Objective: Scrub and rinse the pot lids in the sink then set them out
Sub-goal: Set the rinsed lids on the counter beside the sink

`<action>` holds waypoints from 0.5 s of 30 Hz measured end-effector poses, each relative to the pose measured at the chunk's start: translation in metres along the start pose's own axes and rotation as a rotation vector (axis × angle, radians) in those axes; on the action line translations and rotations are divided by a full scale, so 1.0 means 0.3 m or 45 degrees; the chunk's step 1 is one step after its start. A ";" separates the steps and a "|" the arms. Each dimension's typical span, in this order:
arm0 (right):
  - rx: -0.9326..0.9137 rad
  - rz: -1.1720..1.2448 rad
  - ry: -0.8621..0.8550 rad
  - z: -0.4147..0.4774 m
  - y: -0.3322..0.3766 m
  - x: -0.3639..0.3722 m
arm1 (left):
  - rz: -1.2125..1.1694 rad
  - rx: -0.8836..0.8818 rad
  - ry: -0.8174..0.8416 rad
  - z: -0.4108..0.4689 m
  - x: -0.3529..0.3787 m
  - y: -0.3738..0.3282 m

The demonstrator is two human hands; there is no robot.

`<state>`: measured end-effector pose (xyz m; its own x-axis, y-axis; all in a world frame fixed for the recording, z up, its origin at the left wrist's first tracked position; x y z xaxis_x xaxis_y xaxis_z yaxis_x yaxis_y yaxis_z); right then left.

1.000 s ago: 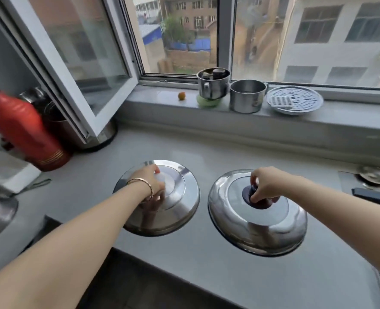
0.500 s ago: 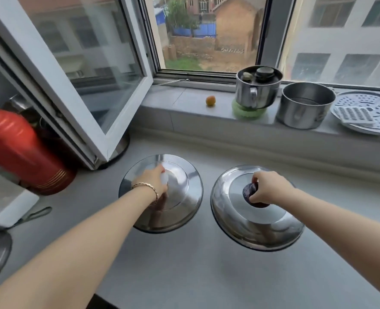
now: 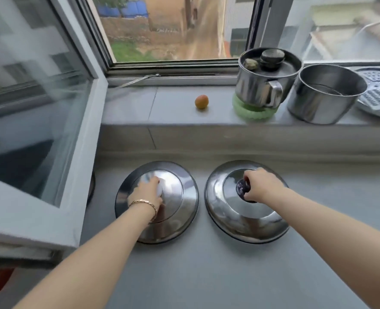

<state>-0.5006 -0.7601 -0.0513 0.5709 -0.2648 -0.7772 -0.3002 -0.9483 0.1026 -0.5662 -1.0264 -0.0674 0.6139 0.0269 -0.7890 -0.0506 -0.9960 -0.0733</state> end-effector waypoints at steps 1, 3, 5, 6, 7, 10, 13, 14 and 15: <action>0.017 0.030 -0.003 0.019 0.009 0.005 | 0.006 0.015 0.005 0.024 -0.001 0.007; 0.040 0.086 -0.009 0.052 0.021 0.021 | 0.007 0.031 0.017 0.062 -0.001 0.014; 0.043 0.121 -0.020 0.076 0.033 0.040 | -0.004 0.035 0.011 0.093 -0.002 0.015; 0.041 0.134 -0.024 0.085 0.039 0.048 | -0.008 0.039 0.003 0.107 -0.004 0.014; 0.038 0.143 -0.026 0.092 0.043 0.056 | -0.010 0.045 -0.002 0.120 -0.003 0.014; 0.029 0.160 -0.057 0.101 0.051 0.079 | -0.014 0.049 0.004 0.131 0.011 0.016; 0.030 0.239 -0.093 0.066 0.041 0.084 | 0.096 0.003 0.008 0.088 0.026 0.003; 0.033 0.255 -0.101 0.043 0.032 0.078 | 0.156 0.010 -0.033 0.064 0.024 -0.012; 0.043 0.253 -0.103 0.013 0.016 0.071 | 0.215 0.045 -0.077 0.040 0.021 -0.036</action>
<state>-0.4930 -0.7696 -0.0698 0.4352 -0.4300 -0.7910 -0.4274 -0.8719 0.2389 -0.5713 -1.0145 -0.0789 0.5458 -0.1343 -0.8271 -0.1774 -0.9832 0.0426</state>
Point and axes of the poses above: each hand's wrist, its own z-axis towards the middle knuckle, its own x-axis out of the palm, y = z × x, the point moved 2 cm from there along z, towards the middle knuckle, and after that the axes turned 13 degrees about y, right-handed, at the moved point
